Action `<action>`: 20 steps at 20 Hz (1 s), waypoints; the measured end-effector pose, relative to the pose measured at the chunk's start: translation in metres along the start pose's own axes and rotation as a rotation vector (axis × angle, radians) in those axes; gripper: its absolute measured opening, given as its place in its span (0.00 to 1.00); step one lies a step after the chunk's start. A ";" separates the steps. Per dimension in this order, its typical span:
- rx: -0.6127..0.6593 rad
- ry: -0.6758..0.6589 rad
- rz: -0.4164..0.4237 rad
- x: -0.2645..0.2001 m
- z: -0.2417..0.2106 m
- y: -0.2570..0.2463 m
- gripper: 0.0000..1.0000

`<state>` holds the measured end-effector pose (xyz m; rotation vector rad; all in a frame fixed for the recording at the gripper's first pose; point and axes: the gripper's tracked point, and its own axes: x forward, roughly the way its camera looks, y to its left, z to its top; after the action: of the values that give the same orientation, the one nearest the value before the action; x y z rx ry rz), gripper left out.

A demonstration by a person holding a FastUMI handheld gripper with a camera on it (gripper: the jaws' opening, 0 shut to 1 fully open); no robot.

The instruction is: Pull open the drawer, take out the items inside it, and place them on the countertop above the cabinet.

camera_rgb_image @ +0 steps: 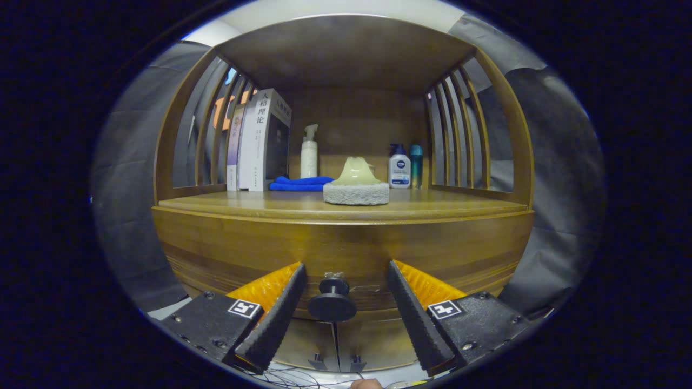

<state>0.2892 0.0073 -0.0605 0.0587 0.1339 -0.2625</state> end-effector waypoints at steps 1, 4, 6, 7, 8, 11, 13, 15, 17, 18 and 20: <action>-0.002 -0.007 0.000 0.000 -0.002 0.000 0.98; -0.003 -0.009 0.000 0.000 -0.002 0.000 0.98; -0.003 -0.003 0.000 -0.001 -0.002 0.000 0.98; -0.003 -0.005 0.000 0.000 -0.002 0.000 0.98; -0.004 -0.006 0.000 0.000 -0.002 0.000 0.98; -0.007 -0.006 0.002 0.000 -0.002 0.000 0.98; -0.005 0.011 0.018 -0.002 -0.001 0.000 0.98; 0.023 0.050 0.056 -0.011 0.000 0.001 0.98; 0.034 0.022 0.077 -0.027 0.018 -0.006 0.98; 0.027 0.007 0.097 -0.035 0.031 -0.008 0.98; -0.008 0.005 0.131 -0.057 0.054 -0.015 0.98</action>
<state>0.2380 0.0036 0.0000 0.0598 0.1353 -0.1315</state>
